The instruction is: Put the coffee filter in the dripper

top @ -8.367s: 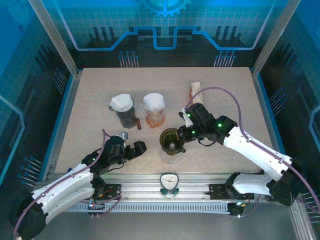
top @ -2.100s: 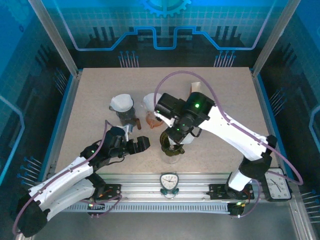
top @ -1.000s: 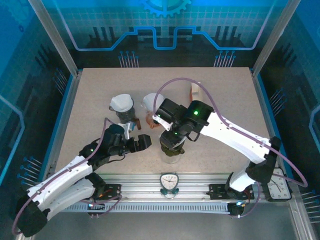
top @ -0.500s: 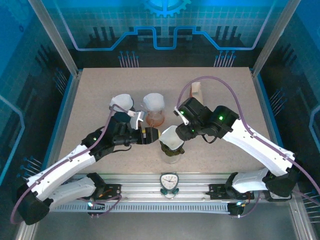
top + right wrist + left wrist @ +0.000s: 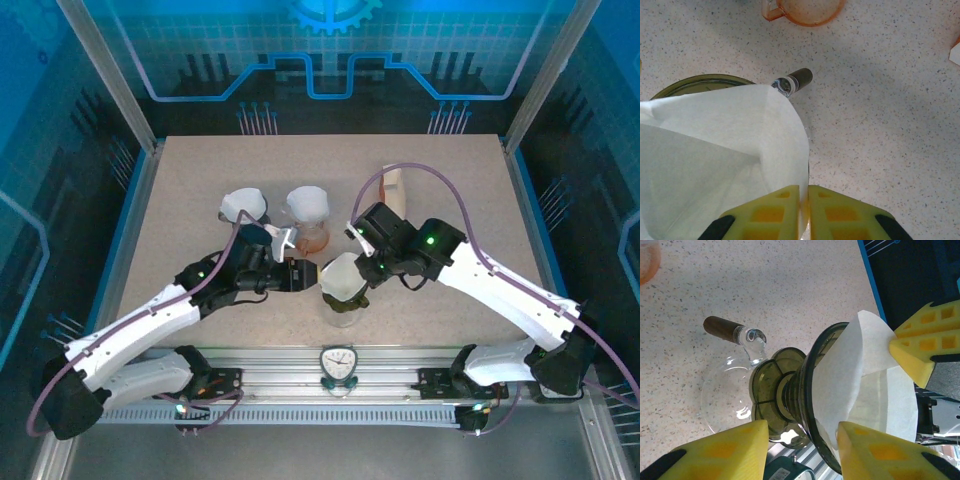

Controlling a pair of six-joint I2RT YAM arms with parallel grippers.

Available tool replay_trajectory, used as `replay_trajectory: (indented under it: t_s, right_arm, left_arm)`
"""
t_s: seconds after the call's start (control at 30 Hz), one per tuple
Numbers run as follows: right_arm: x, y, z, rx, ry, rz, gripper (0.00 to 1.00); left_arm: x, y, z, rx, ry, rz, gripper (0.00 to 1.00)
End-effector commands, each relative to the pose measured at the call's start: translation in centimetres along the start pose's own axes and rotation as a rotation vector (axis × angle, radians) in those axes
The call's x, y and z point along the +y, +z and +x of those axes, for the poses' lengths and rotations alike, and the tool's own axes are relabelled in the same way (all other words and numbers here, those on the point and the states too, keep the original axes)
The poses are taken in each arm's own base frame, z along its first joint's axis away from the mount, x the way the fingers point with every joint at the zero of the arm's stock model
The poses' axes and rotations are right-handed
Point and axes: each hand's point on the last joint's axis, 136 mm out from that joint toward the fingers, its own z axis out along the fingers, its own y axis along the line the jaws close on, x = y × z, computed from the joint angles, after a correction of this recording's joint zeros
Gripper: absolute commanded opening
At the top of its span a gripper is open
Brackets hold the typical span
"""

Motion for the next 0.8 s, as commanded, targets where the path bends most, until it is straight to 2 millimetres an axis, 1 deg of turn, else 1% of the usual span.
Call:
replay_trajectory:
  t_s: [0.0,0.03,0.07,0.1,0.17,0.23,0.27,0.33,0.47,0.57,0.77]
  right_arm:
    - [0.1,0.3,-0.3,-0.01,0.009,-0.012,0.14]
    - [0.1,0.3,-0.3,-0.013,0.01,-0.009,0.15]
    - [0.0,0.1,-0.4,-0.022,0.012,-0.003,0.17]
    - [-0.1,-0.1,-0.6,-0.033,0.011,0.006,0.23]
    - [-0.4,-0.9,-1.1,-0.07,0.01,0.028,0.43]
    - [-0.6,-1.4,-1.5,-0.101,0.016,0.046,0.58]
    - [-0.6,-1.5,-1.7,-0.113,0.017,0.054,0.63]
    - [-0.3,-1.1,-1.9,-0.113,0.019,0.044,0.66]
    - [0.4,0.6,-1.4,-0.07,0.005,0.042,0.66]
    - [0.6,1.3,-1.0,-0.058,-0.003,0.053,0.67]
    - [0.9,3.0,-1.3,-0.03,-0.005,0.057,0.7]
  left_arm:
    - [0.0,0.4,0.3,0.01,-0.004,0.014,0.41]
    - [0.0,0.4,0.4,0.009,-0.004,0.012,0.42]
    - [0.0,0.3,0.3,0.004,-0.004,0.013,0.42]
    - [0.0,0.2,0.3,0.002,-0.003,0.012,0.42]
    - [0.1,0.2,0.3,-0.002,-0.003,0.007,0.43]
    - [0.2,0.2,0.3,-0.001,-0.002,0.005,0.43]
    - [0.2,0.2,0.3,0.0,-0.005,0.004,0.43]
    - [0.3,0.3,0.3,-0.001,-0.008,0.0,0.43]
    - [0.4,0.2,0.2,-0.007,-0.012,-0.002,0.44]
    - [0.4,0.1,0.2,-0.008,-0.011,-0.001,0.45]
    - [0.8,0.2,0.4,-0.009,-0.02,-0.014,0.45]
